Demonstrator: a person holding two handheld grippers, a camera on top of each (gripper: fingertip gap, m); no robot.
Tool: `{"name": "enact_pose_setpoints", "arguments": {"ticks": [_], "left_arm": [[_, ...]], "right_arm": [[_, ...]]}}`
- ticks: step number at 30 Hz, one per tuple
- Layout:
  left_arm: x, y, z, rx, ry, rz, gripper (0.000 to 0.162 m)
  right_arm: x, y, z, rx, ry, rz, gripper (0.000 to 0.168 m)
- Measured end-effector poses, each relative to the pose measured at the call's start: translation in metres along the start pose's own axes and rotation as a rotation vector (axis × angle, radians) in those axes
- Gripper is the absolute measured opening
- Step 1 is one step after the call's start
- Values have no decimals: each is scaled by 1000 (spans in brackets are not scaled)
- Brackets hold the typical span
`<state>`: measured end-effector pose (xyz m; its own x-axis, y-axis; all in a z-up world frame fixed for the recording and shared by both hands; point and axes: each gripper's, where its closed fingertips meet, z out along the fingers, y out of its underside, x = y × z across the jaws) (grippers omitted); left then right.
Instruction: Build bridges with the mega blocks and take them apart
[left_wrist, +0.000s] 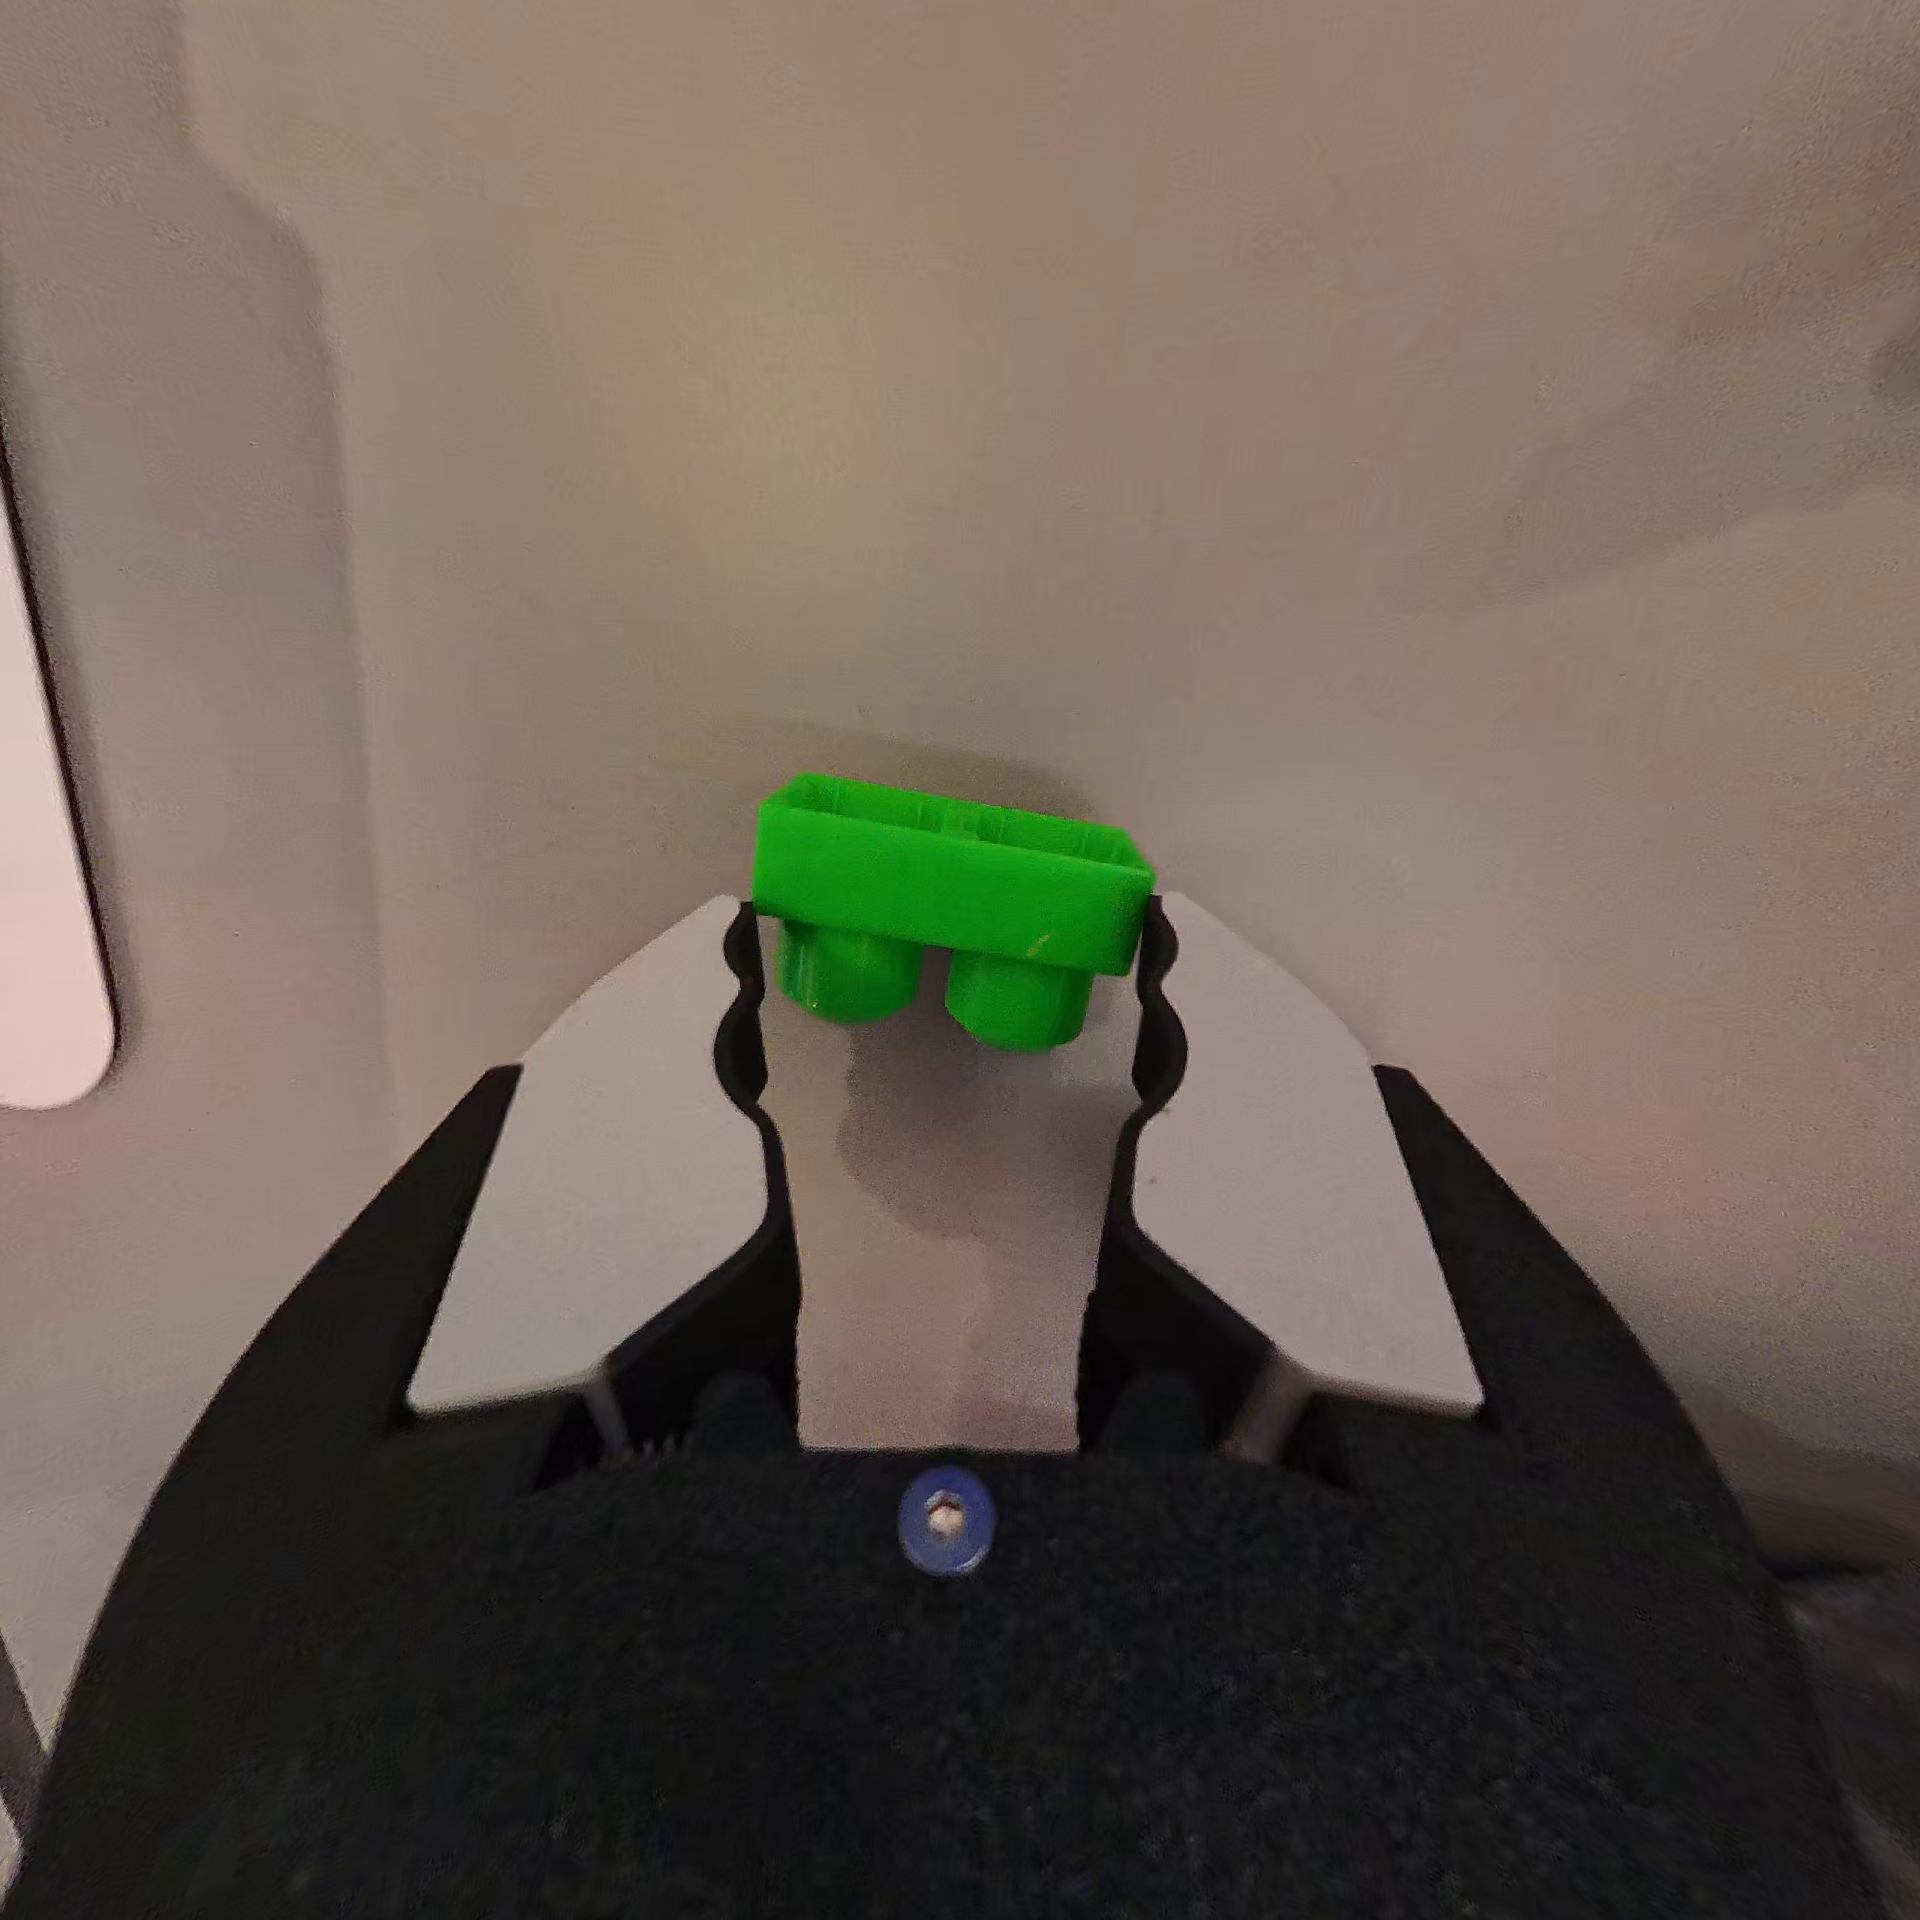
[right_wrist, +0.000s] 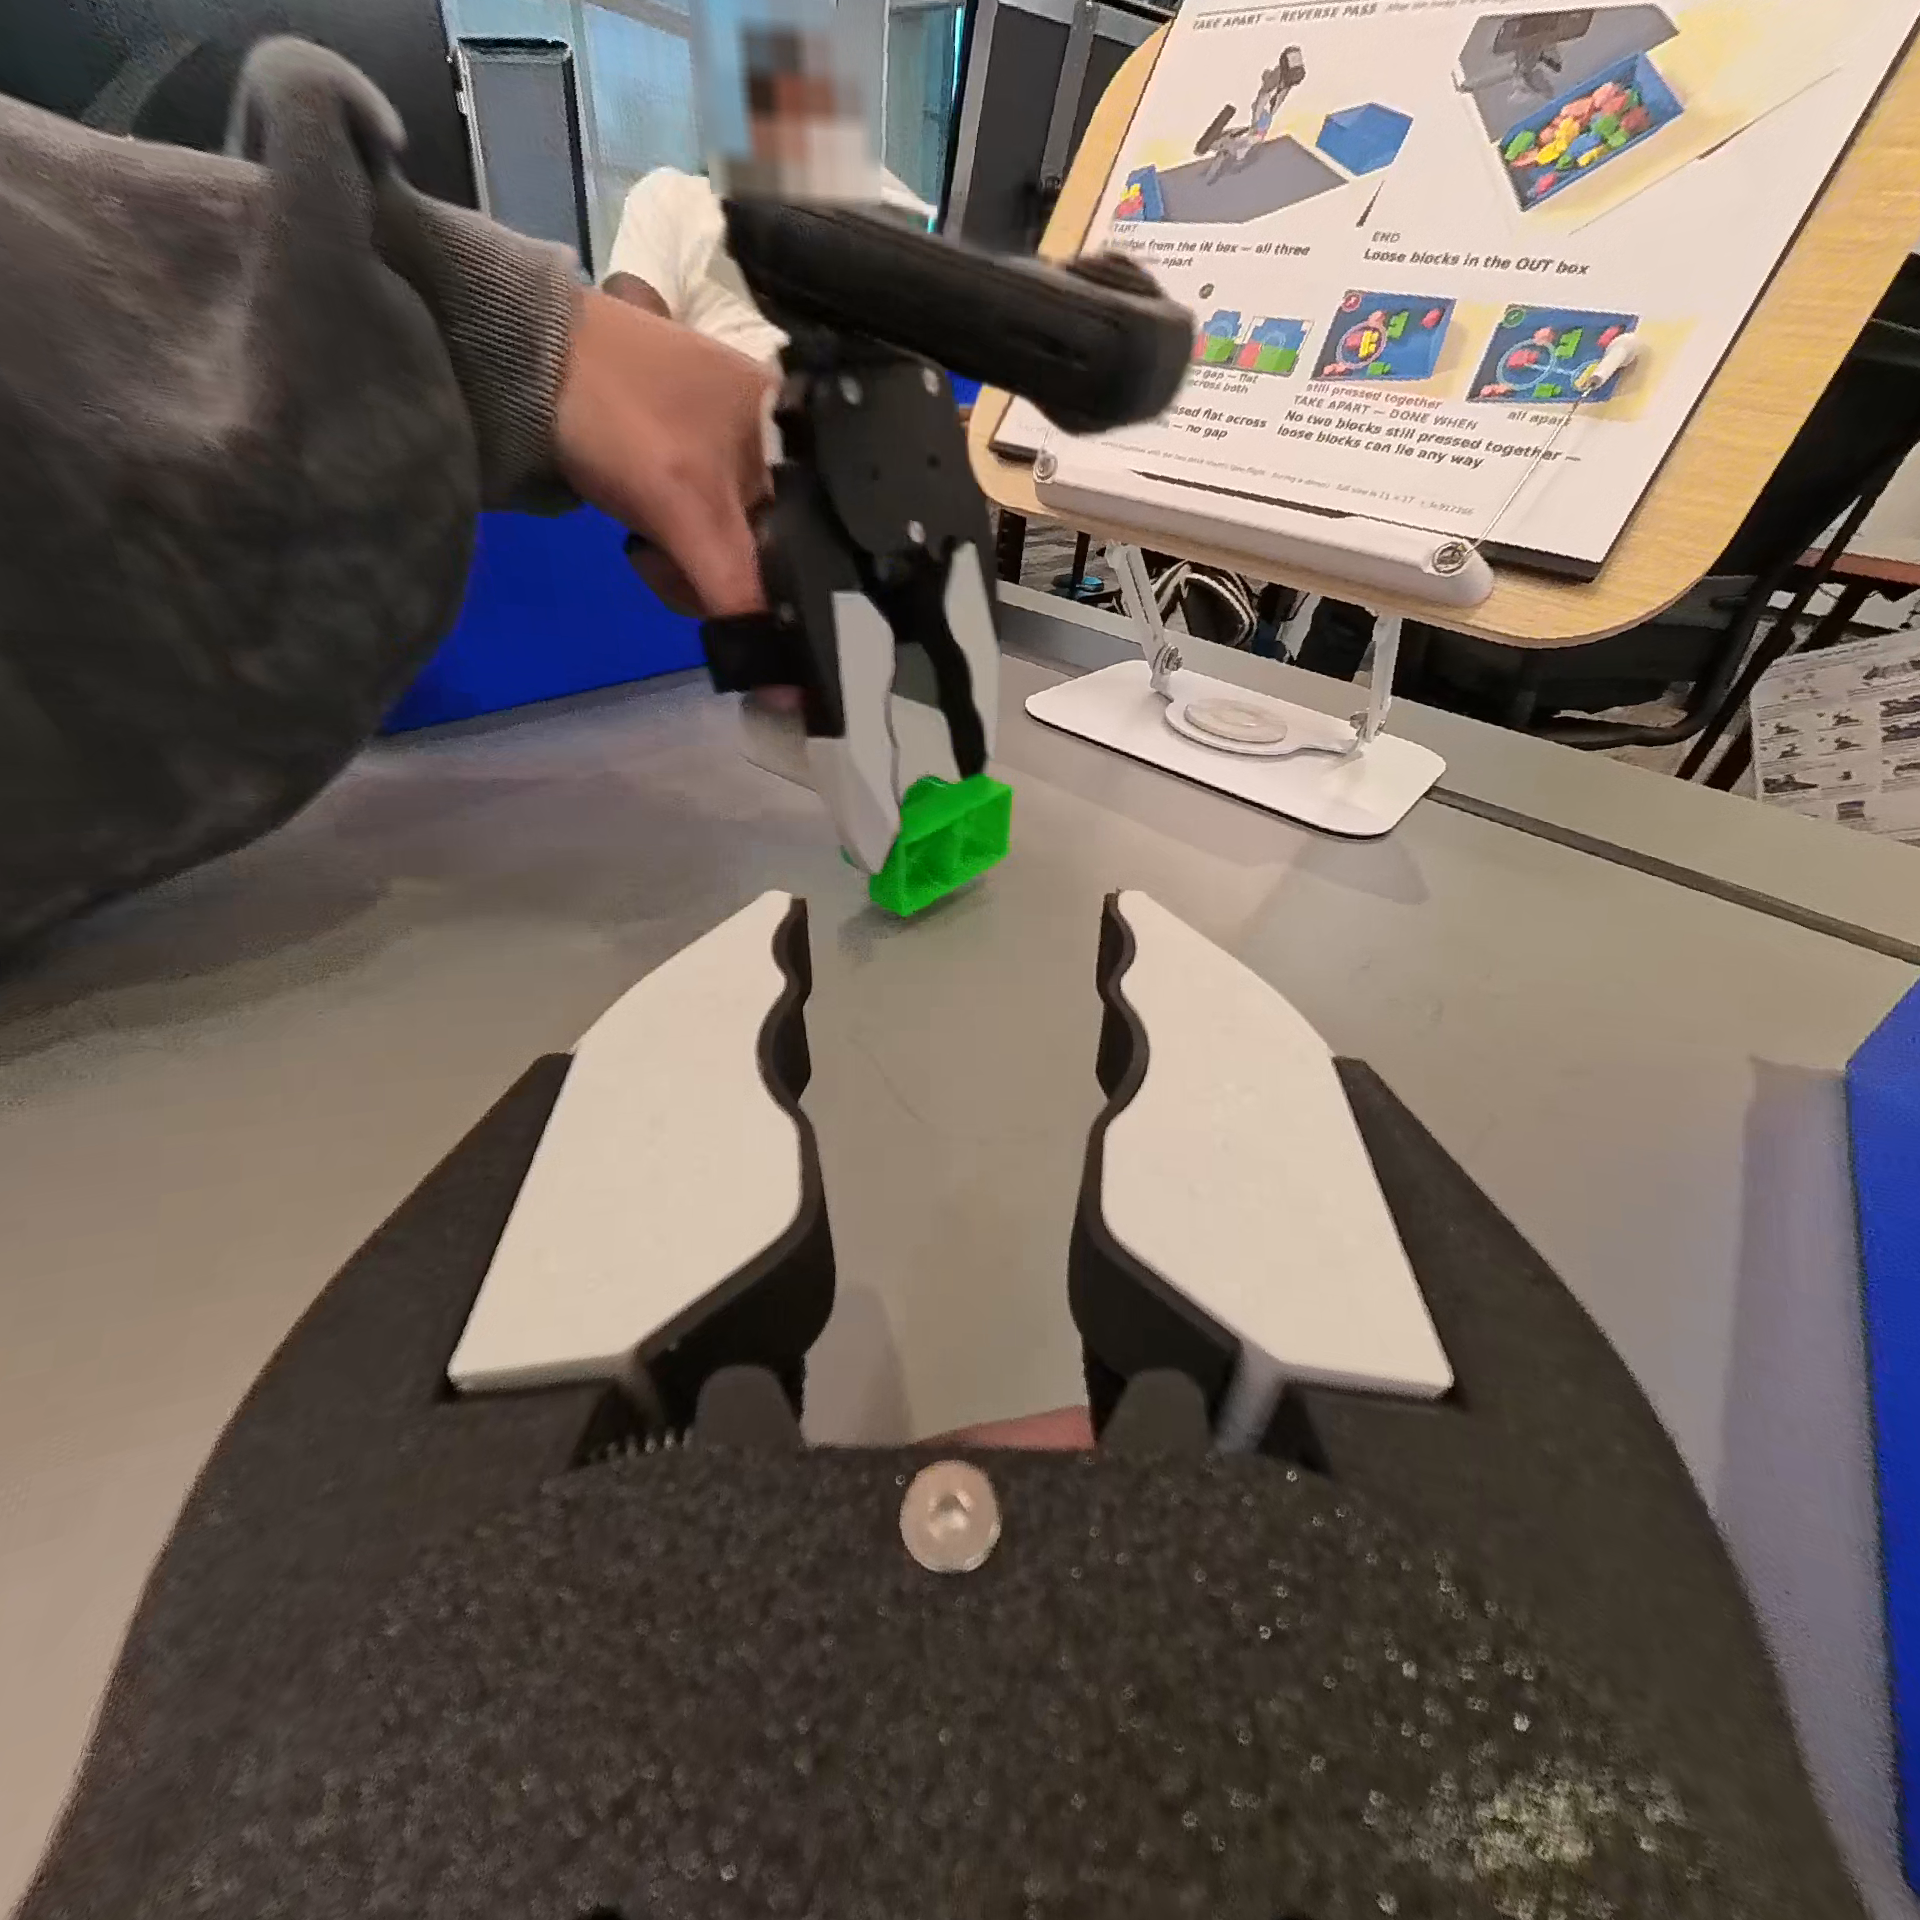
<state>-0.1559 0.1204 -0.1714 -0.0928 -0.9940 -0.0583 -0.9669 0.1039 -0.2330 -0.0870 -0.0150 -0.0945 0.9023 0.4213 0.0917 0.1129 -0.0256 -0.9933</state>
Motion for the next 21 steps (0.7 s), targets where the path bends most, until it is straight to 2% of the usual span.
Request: {"name": "enact_pose_setpoints", "arguments": {"ticks": [1, 9, 11, 14, 17, 19, 21], "left_arm": [[-3, -3, 5, -16, 4, 1, 69], [-11, -13, 12, -58, 20, -4, 70], [-11, -10, 4, -47, -7, -19, 79], [-6, -4, -25, 64, -71, -50, 78], [8, 14, -70, 263, -129, -140, 80], [19, 40, -105, 415, -180, -228, 81], [25, 87, -134, 489, -262, -320, 81]], "right_arm": [[0, 0, 0, 1, -2, 1, 53], [0, -1, -1, 13, -10, 6, 53], [0, -2, -2, 18, -10, 13, 53], [1, -2, -2, 19, -14, 23, 53], [1, -2, -3, 19, -10, 15, 53], [0, -2, -2, 14, -6, 8, 53], [0, -1, -2, 8, -2, 1, 53]]}}
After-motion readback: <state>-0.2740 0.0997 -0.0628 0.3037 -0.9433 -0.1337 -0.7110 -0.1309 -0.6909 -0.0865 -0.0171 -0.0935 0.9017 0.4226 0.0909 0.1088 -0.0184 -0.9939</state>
